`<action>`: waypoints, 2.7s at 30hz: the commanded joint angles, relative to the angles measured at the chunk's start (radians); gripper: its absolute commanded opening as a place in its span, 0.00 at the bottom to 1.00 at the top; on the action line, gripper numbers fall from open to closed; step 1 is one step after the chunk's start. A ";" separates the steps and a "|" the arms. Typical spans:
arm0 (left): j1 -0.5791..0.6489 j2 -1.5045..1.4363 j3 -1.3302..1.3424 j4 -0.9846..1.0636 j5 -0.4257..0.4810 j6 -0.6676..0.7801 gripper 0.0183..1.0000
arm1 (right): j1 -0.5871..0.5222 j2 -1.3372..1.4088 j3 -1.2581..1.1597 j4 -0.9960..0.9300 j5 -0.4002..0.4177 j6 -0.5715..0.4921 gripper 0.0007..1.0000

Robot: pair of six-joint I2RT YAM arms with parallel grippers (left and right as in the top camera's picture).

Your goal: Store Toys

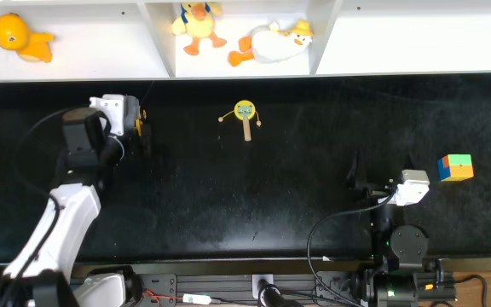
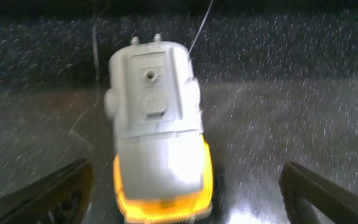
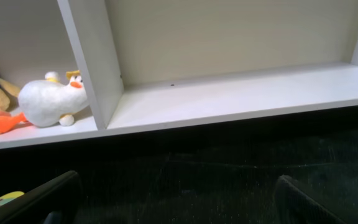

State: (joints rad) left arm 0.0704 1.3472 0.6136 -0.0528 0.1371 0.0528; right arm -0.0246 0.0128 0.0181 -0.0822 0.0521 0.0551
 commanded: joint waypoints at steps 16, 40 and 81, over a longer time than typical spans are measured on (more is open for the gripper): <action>-0.016 0.082 -0.008 0.098 -0.029 -0.002 0.54 | 0.000 -0.008 -0.013 0.005 -0.003 -0.002 1.00; -0.016 -0.378 -0.006 -0.163 -0.057 -0.021 0.29 | 0.000 -0.008 -0.013 0.005 -0.003 -0.002 0.99; -0.016 0.228 0.531 -0.243 -0.066 -0.001 1.00 | 0.000 -0.008 -0.013 0.005 -0.003 -0.002 1.00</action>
State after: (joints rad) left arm 0.0586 1.7073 1.2095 -0.2741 0.0769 0.0505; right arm -0.0246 0.0128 0.0181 -0.0822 0.0525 0.0551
